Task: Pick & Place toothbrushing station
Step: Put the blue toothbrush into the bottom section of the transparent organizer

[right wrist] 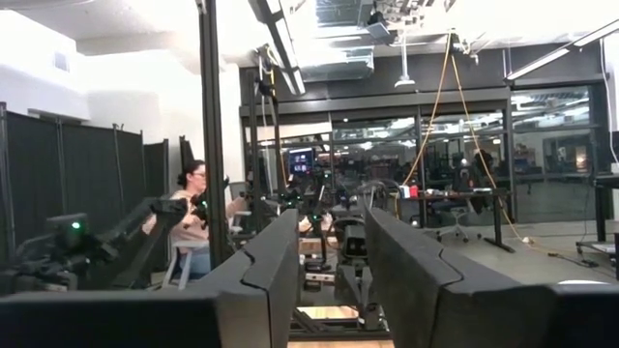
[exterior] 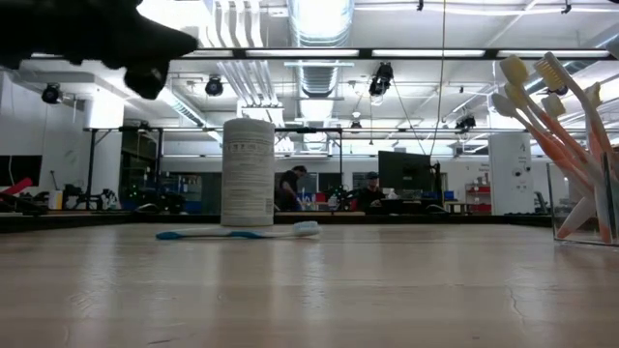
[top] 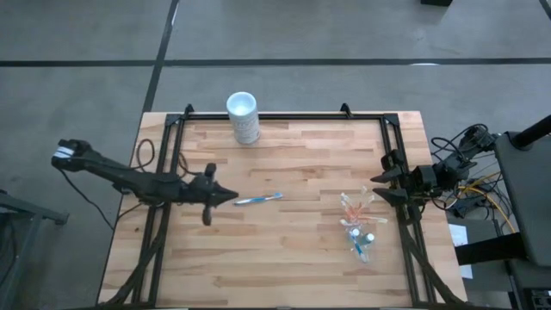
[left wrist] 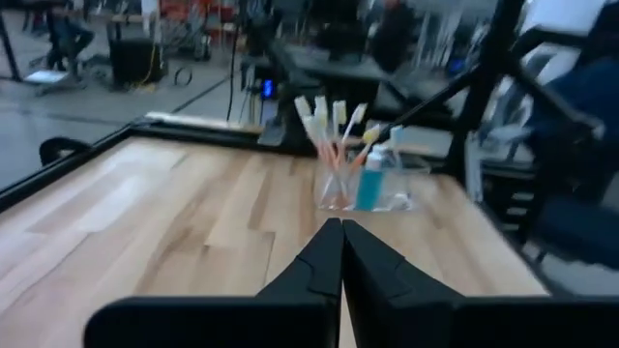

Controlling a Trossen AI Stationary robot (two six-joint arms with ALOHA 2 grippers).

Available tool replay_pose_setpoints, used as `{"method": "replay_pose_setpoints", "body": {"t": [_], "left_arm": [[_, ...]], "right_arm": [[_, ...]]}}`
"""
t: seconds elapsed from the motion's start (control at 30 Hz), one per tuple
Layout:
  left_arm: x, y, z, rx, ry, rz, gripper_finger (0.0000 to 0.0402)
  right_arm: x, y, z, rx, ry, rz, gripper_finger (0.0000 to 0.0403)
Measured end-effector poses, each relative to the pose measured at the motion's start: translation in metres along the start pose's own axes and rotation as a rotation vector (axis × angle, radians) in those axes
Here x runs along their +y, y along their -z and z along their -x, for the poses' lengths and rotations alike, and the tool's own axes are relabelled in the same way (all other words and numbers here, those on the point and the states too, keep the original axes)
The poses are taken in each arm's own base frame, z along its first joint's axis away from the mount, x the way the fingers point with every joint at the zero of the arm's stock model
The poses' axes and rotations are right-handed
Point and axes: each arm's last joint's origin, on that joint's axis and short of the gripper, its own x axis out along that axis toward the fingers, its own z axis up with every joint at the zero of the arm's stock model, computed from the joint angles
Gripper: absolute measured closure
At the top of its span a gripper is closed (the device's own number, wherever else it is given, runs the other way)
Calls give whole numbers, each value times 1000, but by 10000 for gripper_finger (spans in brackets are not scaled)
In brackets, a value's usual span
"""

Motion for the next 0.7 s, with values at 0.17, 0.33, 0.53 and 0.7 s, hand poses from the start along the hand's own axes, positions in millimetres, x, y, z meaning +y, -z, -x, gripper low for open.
{"method": "replay_pose_setpoints", "body": {"t": [0.17, 0.33, 0.53, 0.7], "left_arm": [[10, 18, 22, -103, 36, 52, 398], [16, 35, 35, -108, 43, 80, 397], [19, 46, 44, -109, 102, 76, 399], [20, 47, 47, -94, 111, -11, 395]], "right_arm": [[0, 0, 0, 0, 0, 0, 291], [0, 0, 0, 0, 0, 0, 289], [0, 0, 0, 0, 0, 0, 282], [0, 0, 0, 0, 0, 0, 280]]}}
